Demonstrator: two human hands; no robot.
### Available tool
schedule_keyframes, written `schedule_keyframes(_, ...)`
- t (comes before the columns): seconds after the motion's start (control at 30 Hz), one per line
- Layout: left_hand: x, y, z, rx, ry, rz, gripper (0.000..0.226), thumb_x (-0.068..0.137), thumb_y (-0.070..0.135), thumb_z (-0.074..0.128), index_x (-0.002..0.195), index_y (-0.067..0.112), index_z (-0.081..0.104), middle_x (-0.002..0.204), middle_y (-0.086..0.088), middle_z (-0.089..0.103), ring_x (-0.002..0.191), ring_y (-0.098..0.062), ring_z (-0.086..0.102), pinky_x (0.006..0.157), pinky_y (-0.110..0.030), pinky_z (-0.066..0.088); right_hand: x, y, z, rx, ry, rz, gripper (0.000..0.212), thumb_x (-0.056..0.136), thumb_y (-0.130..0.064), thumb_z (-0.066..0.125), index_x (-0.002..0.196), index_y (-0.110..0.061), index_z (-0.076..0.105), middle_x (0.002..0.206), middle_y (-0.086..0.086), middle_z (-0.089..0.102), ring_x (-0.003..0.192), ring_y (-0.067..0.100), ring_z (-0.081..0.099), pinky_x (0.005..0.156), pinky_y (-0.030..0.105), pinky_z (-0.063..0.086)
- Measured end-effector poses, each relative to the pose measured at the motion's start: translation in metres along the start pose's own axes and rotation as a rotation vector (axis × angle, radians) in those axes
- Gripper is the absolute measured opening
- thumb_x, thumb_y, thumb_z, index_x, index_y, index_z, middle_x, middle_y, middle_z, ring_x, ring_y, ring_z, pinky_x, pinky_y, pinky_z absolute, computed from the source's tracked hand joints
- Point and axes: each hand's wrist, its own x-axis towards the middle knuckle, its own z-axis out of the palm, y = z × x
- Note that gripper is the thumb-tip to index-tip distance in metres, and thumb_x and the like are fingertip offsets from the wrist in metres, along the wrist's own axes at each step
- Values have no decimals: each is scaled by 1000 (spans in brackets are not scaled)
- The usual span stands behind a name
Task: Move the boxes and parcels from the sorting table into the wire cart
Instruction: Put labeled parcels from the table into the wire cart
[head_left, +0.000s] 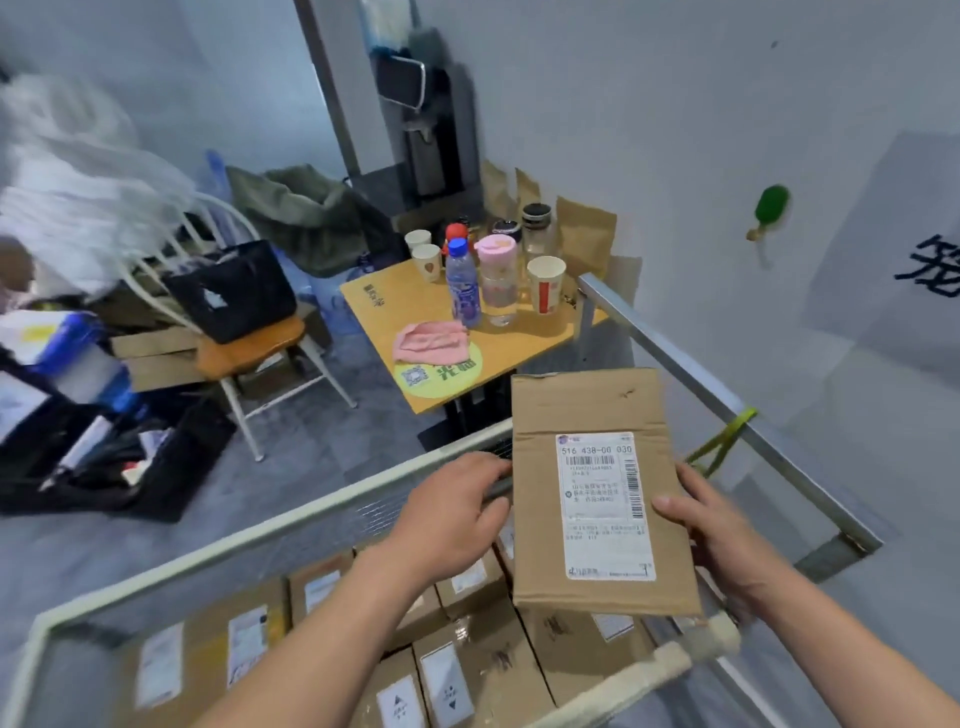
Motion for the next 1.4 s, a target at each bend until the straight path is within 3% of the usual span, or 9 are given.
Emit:
schedule_keyframes(0.17, -13, 3, 0, 64, 102, -114, 45, 99, 33, 49, 144, 29, 51, 147, 10, 48, 135, -13, 41, 106, -35, 42, 36, -7, 3, -26, -146, 4, 87, 50, -56, 75, 134, -40, 55, 116, 1, 75, 101, 27, 73, 76, 45, 56)
schedule_keyframes(0.27, -24, 3, -2, 98, 146, -175, 44, 100, 34, 49, 143, 27, 52, 146, 9, 47, 135, -13, 39, 105, -31, 38, 46, -12, 12, -32, -210, 16, 79, 52, -55, 77, 128, -41, 58, 115, 2, 76, 102, 29, 73, 94, 59, 54)
schedule_keyframes(0.37, -35, -4, -4, 126, 160, -240, 46, 102, 37, 48, 145, 22, 50, 153, 6, 41, 141, -15, 32, 112, -32, 32, 54, -13, 23, -47, -257, 33, 90, 48, -65, 87, 130, -43, 58, 122, 3, 73, 110, 33, 70, 99, 66, 50)
schedule_keyframes(0.6, -45, -43, -1, 131, 121, -310, 57, 102, 48, 44, 153, 23, 39, 161, 4, 31, 148, -15, 24, 119, -36, 28, 66, -10, 50, -74, -308, 39, 101, 41, -72, 88, 132, -42, 58, 122, 6, 73, 111, 37, 69, 100, 69, 47)
schedule_keyframes(1.03, -38, -105, 2, 87, 16, -240, 58, 103, 50, 43, 154, 24, 37, 162, 3, 30, 149, -17, 23, 119, -37, 28, 77, 16, 87, -92, -200, 90, 73, 58, -56, 75, 128, -41, 62, 120, 4, 74, 113, 38, 68, 101, 66, 46)
schedule_keyframes(1.17, -32, -115, 15, 88, -20, -243, 57, 104, 51, 40, 154, 24, 36, 161, 1, 32, 149, -18, 24, 120, -38, 27, 91, 34, 88, -57, -206, 148, 68, 59, -53, 75, 124, -38, 66, 122, 6, 73, 116, 40, 66, 108, 69, 40)
schedule_keyframes(1.33, -19, -126, 45, 78, -85, -331, 54, 103, 50, 41, 149, 22, 43, 157, 1, 36, 145, -20, 29, 116, -40, 30, 118, 69, 84, -29, -254, 237, 88, 45, -64, 88, 122, -28, 68, 124, 11, 72, 118, 43, 64, 110, 70, 36)
schedule_keyframes(1.4, -13, -130, 63, 75, -121, -371, 52, 102, 50, 41, 145, 21, 47, 150, 1, 43, 140, -21, 34, 112, -40, 35, 128, 86, 82, -22, -265, 280, 82, 48, -61, 87, 121, -27, 69, 122, 12, 73, 118, 44, 63, 110, 69, 36)
